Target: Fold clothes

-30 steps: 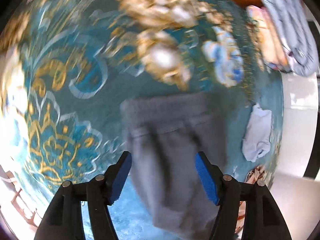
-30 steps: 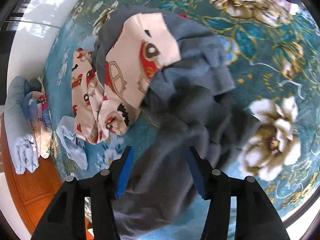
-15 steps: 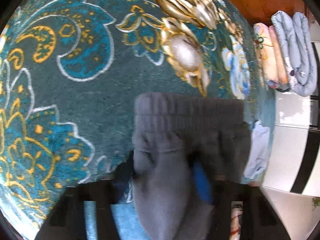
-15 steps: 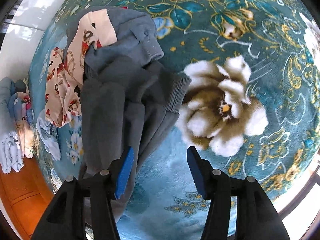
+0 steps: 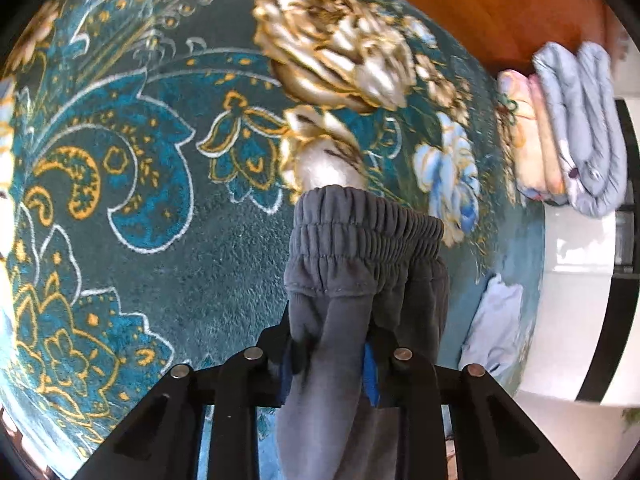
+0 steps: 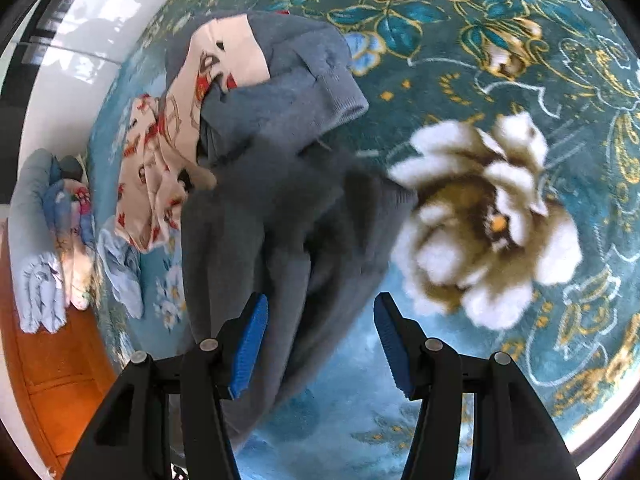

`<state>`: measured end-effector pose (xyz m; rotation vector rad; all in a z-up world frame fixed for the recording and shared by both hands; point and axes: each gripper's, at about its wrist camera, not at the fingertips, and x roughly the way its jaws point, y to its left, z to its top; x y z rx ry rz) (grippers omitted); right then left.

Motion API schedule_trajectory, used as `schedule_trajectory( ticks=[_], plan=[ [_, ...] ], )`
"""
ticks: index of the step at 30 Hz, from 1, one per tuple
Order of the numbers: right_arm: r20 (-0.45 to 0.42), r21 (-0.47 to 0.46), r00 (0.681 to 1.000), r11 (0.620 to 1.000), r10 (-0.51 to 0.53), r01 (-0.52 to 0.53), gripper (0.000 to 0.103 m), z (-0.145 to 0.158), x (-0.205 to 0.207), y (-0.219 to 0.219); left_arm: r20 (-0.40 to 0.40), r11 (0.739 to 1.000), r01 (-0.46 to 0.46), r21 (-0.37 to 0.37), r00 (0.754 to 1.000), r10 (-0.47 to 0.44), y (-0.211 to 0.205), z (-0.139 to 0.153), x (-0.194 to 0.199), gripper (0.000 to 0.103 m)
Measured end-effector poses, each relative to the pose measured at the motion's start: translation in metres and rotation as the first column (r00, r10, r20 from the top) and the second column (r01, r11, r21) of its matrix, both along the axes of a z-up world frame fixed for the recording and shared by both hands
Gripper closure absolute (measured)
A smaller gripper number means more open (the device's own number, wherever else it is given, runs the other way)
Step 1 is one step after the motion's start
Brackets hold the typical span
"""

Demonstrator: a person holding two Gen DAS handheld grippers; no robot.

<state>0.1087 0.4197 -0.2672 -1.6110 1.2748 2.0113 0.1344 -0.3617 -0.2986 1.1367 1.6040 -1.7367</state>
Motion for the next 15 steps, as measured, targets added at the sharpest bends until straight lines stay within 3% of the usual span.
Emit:
schedule_trajectory(
  ticks=[4,7,9,12,15],
  plan=[
    [-0.046,-0.046,0.998,0.998,-0.037,0.035,0.047,-0.011,-0.009,0.011,0.021,0.999,-0.015,0.028,1.000,0.015,0.000,-0.007,0.003,0.072],
    [-0.051,-0.065,0.997,0.997,-0.050,0.047,0.058,-0.022,-0.011,0.014,0.015,0.999,-0.008,0.046,1.000,0.008,0.000,-0.003,0.008,0.069],
    [-0.045,-0.071,0.995,0.994,-0.085,0.082,0.065,-0.030,-0.006,0.015,0.027,0.999,0.039,0.026,0.999,-0.039,0.002,0.005,0.007,0.067],
    [-0.039,-0.078,0.992,0.990,-0.119,0.116,0.067,-0.033,-0.002,0.020,0.052,0.993,0.113,-0.020,0.992,-0.112,0.007,0.022,0.005,0.060],
    [-0.041,-0.078,0.993,0.991,-0.115,0.111,0.067,-0.032,-0.002,0.019,0.073,0.989,0.127,-0.073,0.990,-0.122,0.009,0.041,0.010,0.058]
  ],
)
